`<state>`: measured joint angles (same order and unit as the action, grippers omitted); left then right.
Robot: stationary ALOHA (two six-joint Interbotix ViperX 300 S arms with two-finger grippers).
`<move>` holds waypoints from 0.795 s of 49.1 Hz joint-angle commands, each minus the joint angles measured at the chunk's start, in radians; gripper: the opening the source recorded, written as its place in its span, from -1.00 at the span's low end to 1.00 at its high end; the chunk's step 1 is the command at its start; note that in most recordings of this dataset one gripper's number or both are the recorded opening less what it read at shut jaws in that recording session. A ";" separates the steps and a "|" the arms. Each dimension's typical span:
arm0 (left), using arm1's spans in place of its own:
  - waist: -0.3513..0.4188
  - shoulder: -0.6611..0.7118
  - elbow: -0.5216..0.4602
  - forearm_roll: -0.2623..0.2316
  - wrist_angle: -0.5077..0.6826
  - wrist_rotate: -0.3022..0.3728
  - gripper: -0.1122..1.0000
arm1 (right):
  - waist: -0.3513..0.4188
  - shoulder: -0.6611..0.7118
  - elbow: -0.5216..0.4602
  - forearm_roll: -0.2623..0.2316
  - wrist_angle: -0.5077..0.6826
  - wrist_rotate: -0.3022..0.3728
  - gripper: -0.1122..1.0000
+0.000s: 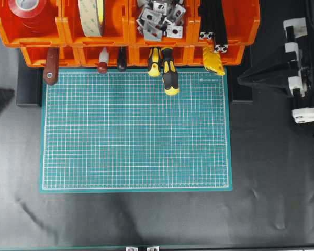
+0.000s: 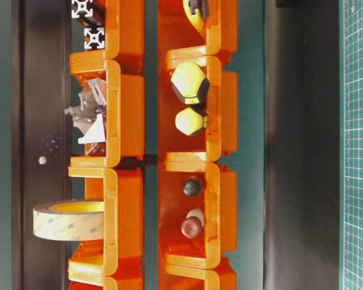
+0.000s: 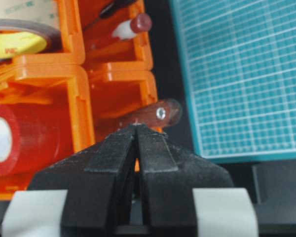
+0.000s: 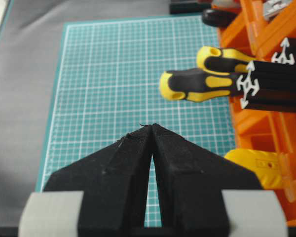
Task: Pick scraper from container rack with left arm.
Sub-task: 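Move the left gripper toward the rack's left front compartments, then lower the left gripper onto the brown wooden scraper handle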
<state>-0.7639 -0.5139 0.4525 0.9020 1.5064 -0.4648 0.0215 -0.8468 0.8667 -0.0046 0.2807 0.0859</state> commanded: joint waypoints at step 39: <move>0.112 0.014 0.232 0.089 -0.229 -0.327 -0.59 | -0.021 0.009 -0.023 -0.002 -0.002 0.002 -0.81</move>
<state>-0.6565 -0.4878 0.6872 0.9802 1.2809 -0.7685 0.0046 -0.8422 0.8667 -0.0046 0.2807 0.0874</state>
